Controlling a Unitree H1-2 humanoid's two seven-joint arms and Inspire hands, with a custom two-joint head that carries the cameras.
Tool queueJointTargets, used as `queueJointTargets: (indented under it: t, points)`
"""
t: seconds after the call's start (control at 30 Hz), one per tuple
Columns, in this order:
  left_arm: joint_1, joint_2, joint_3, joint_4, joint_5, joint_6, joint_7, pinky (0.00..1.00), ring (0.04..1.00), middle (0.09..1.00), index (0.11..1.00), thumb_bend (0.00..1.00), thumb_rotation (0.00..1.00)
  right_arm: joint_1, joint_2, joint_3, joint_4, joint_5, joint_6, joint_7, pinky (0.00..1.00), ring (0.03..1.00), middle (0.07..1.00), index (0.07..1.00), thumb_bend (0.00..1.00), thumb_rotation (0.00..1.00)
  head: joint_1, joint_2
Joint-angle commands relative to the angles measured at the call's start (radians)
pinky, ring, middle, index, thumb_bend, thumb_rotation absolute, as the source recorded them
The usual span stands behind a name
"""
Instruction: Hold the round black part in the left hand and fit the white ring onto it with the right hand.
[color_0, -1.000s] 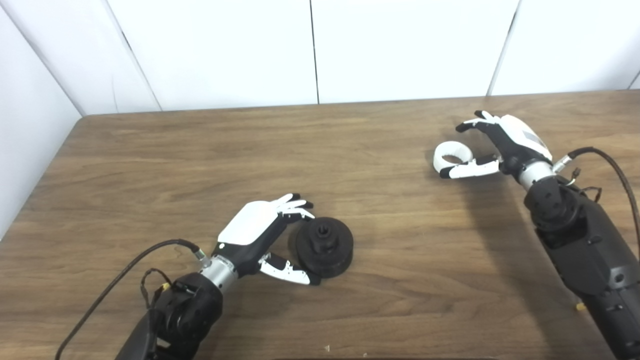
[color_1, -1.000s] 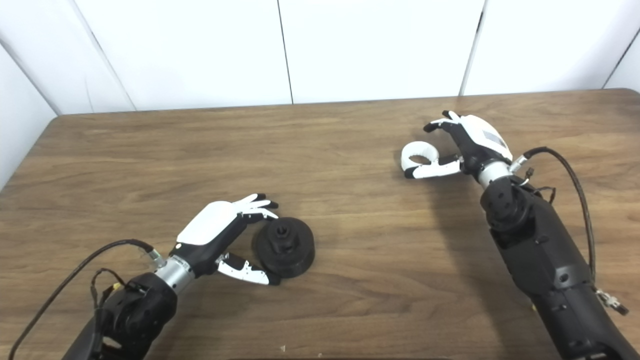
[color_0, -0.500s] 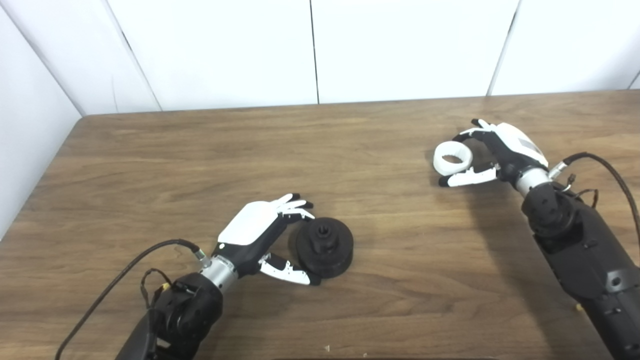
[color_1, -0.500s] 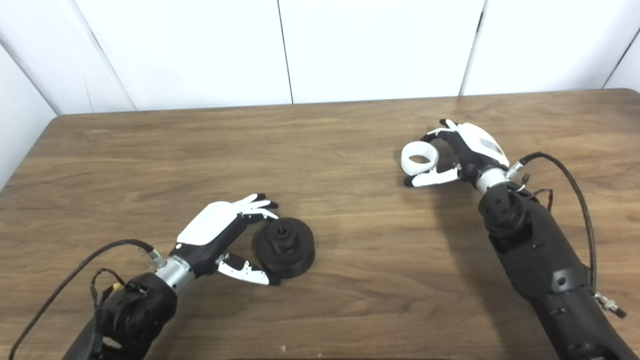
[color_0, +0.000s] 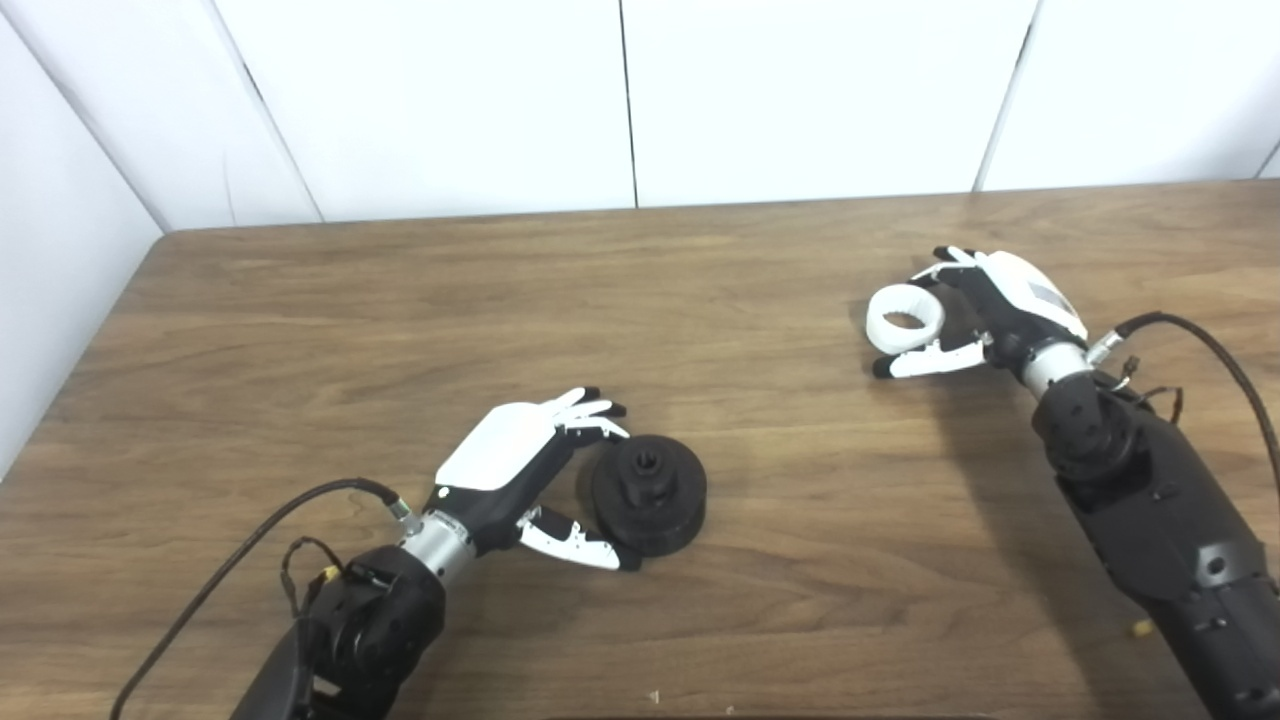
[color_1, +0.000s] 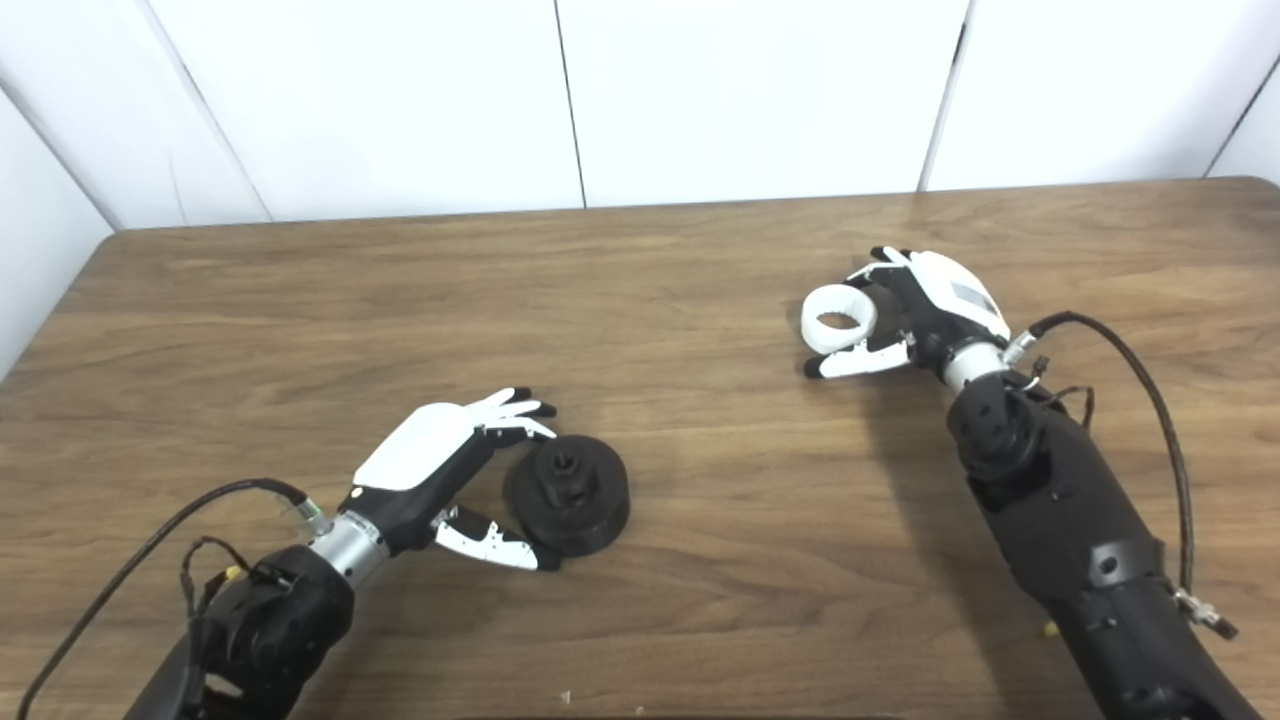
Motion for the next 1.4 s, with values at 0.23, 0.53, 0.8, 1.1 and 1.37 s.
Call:
queueJointTargets:
  t: [0.23, 0.53, 0.8, 1.1, 1.37]
  points:
    - [-0.005, 0.0, -0.001, -0.003, -0.001, -0.002, -0.009, 0.91, 0.96, 0.891, 0.619, 0.72, 0.4, -0.027, 0.005, -0.032, -0.016, 0.005, -0.058, -0.065, 1.0, 1.0, 0.941, 0.642, 0.8, 0.28, -0.001, 0.003]
    - [-0.002, -0.002, -0.003, -0.003, 0.0, -0.002, -0.008, 0.91, 0.965, 0.894, 0.618, 0.72, 0.41, -0.021, 0.011, -0.048, -0.015, 0.024, -0.088, -0.091, 1.0, 1.0, 0.924, 0.525, 0.58, 0.17, -0.001, 0.003]
    - [-0.002, -0.005, -0.004, 0.0, 0.001, -0.003, -0.003, 0.9, 0.962, 0.891, 0.616, 0.72, 0.41, -0.015, 0.018, -0.06, -0.009, 0.038, -0.12, -0.116, 0.98, 0.99, 0.902, 0.49, 0.52, 0.14, -0.001, 0.002]
    - [-0.003, -0.009, -0.006, 0.003, 0.004, -0.007, 0.001, 0.91, 0.962, 0.892, 0.616, 0.72, 0.43, -0.012, 0.018, -0.065, -0.01, 0.042, -0.13, -0.127, 0.97, 0.979, 0.889, 0.488, 0.52, 0.14, 0.0, 0.002]
    - [-0.004, -0.012, -0.006, 0.007, 0.005, -0.005, 0.0, 0.91, 0.961, 0.89, 0.619, 0.72, 0.43, 0.006, 0.017, -0.06, -0.15, 0.056, -0.074, -0.045, 0.93, 0.962, 0.885, 0.489, 0.52, 0.15, 0.002, 0.004]
